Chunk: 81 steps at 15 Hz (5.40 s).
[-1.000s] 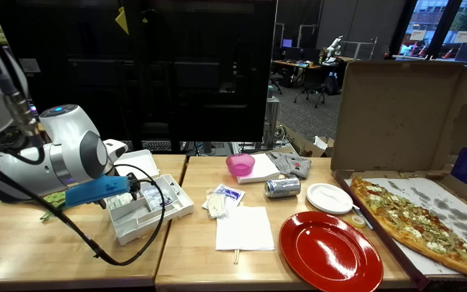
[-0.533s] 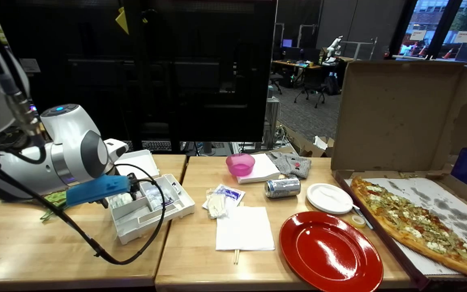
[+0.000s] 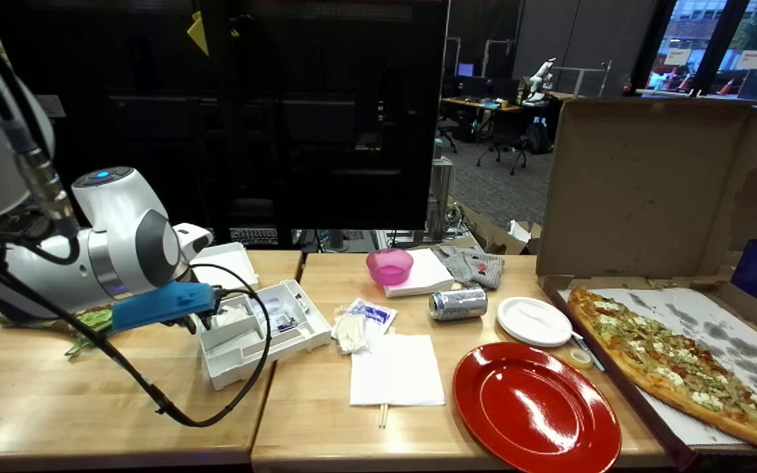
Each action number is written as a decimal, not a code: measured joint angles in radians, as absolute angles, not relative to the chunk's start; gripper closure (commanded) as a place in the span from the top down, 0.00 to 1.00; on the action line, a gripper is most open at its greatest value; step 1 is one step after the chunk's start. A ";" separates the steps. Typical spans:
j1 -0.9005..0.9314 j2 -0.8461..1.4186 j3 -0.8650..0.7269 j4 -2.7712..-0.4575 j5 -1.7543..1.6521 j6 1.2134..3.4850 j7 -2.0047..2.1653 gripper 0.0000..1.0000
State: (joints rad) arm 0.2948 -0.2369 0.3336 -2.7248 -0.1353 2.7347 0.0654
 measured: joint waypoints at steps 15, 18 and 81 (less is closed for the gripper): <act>0.295 -0.242 0.333 -2.723 -0.135 2.736 0.064 0.85; 0.297 -0.245 0.333 -2.723 -0.135 2.736 0.063 1.00; 0.307 -0.120 0.156 -2.638 0.120 2.733 -0.279 0.57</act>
State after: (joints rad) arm 0.3066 -0.1196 0.1564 -2.6378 0.1198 2.7328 -0.2786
